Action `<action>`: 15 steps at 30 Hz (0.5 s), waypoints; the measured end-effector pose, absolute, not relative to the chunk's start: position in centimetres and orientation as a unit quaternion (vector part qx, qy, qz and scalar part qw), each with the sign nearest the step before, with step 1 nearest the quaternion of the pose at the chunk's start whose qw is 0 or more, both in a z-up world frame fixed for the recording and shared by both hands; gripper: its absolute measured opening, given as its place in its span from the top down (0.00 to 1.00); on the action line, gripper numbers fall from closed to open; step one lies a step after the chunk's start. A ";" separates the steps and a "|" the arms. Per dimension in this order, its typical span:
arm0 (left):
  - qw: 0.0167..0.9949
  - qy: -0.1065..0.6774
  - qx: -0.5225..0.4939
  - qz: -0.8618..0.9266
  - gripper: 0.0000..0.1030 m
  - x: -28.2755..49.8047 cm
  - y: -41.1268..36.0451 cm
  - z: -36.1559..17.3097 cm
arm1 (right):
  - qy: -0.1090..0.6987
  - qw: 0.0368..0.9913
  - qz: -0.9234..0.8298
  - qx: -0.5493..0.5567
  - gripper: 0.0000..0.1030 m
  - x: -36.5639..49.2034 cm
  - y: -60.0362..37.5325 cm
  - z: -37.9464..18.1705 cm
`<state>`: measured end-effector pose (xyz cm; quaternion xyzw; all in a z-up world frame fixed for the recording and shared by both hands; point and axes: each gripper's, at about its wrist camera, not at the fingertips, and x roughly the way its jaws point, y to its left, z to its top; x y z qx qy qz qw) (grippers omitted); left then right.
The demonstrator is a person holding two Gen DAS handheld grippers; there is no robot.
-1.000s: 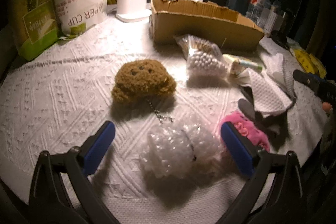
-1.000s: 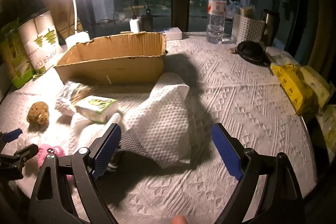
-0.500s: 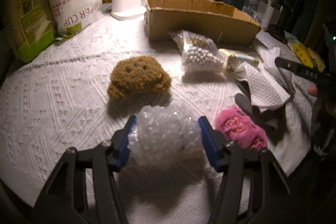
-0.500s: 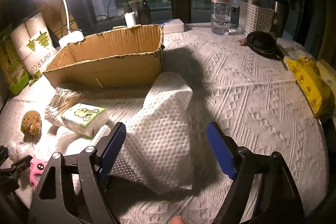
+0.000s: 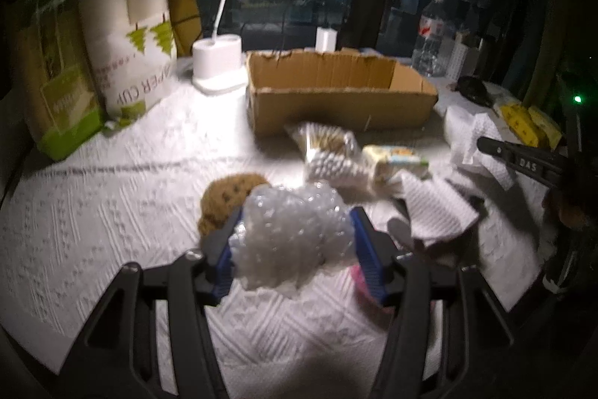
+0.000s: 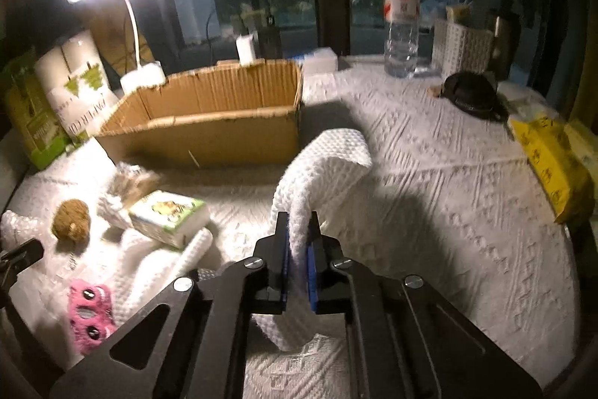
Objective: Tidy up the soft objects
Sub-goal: 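Carry the bubble wrap and the white towel over the cardboard box with both tools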
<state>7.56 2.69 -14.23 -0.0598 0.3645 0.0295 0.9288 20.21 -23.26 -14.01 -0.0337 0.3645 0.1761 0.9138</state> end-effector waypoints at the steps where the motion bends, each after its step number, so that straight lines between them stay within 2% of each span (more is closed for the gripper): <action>1: 0.931 0.360 -0.059 0.028 0.45 7.7 2.7 -13.9 | 0.357 0.917 0.176 -0.031 0.92 20.0 -23.5 -13.4; 15: 0.953 0.297 -0.052 0.012 0.45 10.4 1.9 -9.2 | 0.284 0.937 0.203 -0.023 0.92 19.3 -24.4 -7.3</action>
